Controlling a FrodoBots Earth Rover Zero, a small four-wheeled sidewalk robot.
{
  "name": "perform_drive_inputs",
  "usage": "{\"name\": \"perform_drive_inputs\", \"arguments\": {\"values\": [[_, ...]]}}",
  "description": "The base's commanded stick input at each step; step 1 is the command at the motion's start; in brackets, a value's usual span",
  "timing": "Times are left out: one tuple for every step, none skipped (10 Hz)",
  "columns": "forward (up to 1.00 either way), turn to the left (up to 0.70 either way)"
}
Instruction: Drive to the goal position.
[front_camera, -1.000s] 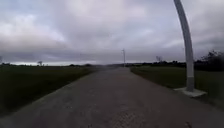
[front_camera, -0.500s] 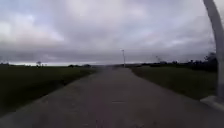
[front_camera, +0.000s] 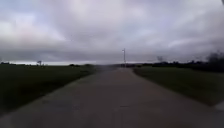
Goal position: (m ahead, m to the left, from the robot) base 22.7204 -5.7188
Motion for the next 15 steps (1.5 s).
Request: {"name": "perform_drive_inputs", "arguments": {"values": [[0.85,0.00],[0.85,0.00],[0.85,0.00],[0.85,0.00],[0.85,0.00],[0.85,0.00],[0.85,0.00],[0.85,-0.11],[0.85,-0.25],[0.85,-0.18],[0.85,-0.07],[0.85,-0.26],[0.85,-0.14],[0.85,0.00],[0.85,0.00]]}}
